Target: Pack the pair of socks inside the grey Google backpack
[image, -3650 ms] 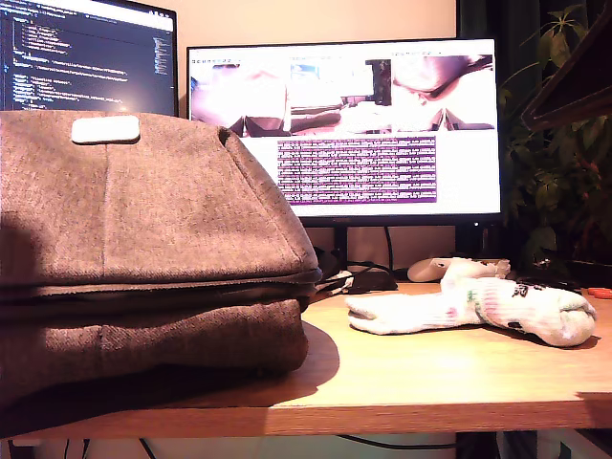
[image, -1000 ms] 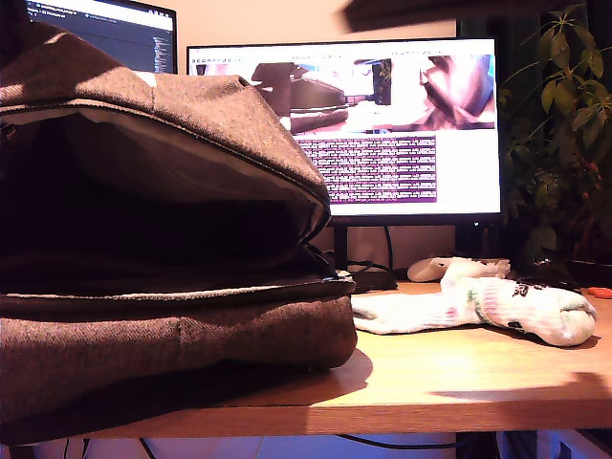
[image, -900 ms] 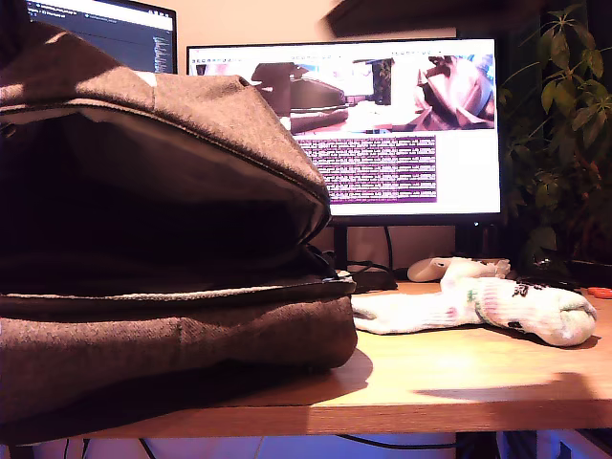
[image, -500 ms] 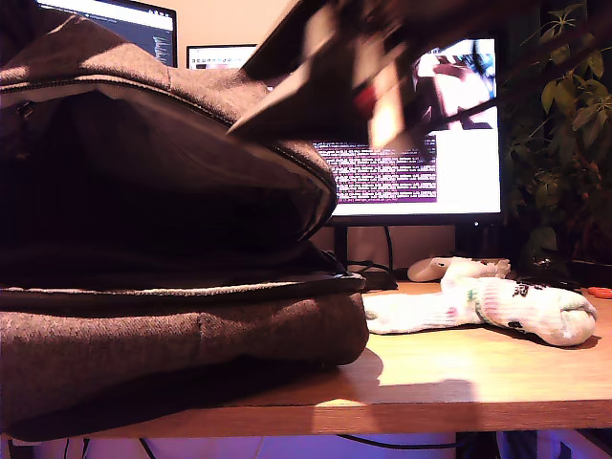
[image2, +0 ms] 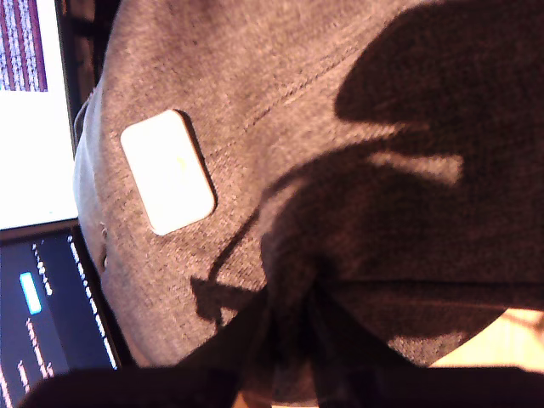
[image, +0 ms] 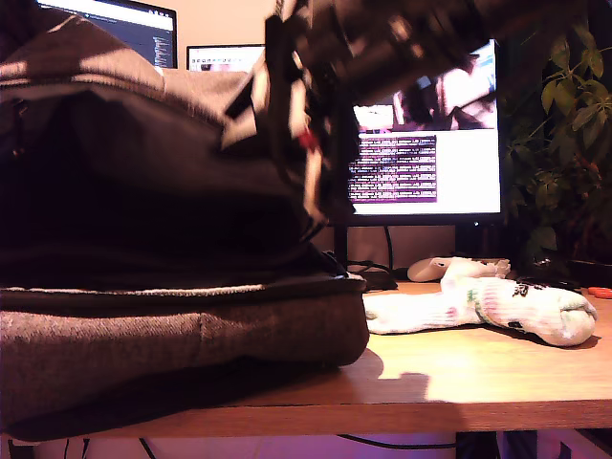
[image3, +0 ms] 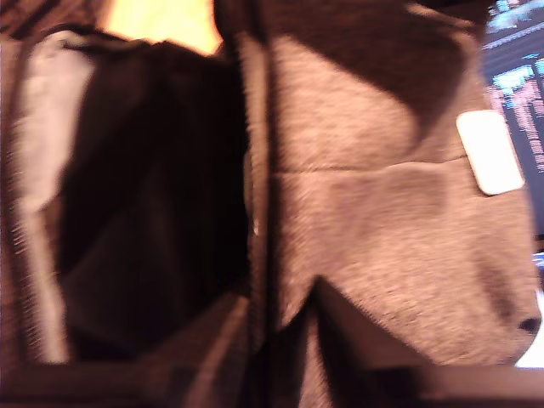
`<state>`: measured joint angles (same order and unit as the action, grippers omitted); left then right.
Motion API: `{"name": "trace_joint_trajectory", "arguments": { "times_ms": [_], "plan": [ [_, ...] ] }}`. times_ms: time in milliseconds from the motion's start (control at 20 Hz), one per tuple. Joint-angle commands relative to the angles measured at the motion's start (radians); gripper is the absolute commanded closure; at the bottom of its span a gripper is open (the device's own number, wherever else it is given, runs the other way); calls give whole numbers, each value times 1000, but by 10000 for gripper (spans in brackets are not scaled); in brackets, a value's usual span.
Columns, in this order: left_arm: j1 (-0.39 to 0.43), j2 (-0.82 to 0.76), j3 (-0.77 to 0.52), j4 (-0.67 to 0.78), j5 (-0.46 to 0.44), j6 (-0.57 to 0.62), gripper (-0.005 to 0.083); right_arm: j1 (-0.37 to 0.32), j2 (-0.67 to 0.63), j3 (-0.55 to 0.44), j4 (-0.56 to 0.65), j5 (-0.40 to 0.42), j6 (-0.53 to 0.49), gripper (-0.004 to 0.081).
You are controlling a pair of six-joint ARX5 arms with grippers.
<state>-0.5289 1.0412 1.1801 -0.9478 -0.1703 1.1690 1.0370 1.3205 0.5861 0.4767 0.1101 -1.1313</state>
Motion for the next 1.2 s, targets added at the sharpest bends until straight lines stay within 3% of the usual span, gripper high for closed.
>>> {"name": "trace_joint_trajectory", "arguments": {
  "times_ms": [0,100,150,350,550,750,800,850,900,950,1000,1150],
  "plan": [
    [-4,-20,43,39,5,-2,685,16,3,35,12,6,-3,783],
    [-4,-21,43,39,4,-1,464,15,3,47,12,8,-4,783],
    [-4,-21,44,36,-5,-2,417,15,3,51,13,8,-4,783],
    [-5,-33,52,27,-78,-2,410,10,3,51,3,5,-11,783],
    [-25,-80,53,-63,-80,-11,410,7,3,51,4,3,-10,783],
    [-51,-153,53,-137,-82,-112,411,1,3,51,4,3,-6,783],
    [-61,-171,53,-137,-77,-195,442,-1,3,51,4,3,8,783],
    [-72,-185,53,-142,-58,-195,560,-4,3,51,4,3,14,783],
    [-82,-196,53,-159,-31,-357,743,-5,3,51,4,3,18,783],
    [-92,-203,53,-180,21,-456,783,-5,3,51,5,3,18,783],
    [-103,-206,53,-178,45,-465,797,-5,3,55,5,3,24,783],
    [-124,-204,52,-135,46,-569,797,-3,3,118,-41,4,85,783]
  ]
}}
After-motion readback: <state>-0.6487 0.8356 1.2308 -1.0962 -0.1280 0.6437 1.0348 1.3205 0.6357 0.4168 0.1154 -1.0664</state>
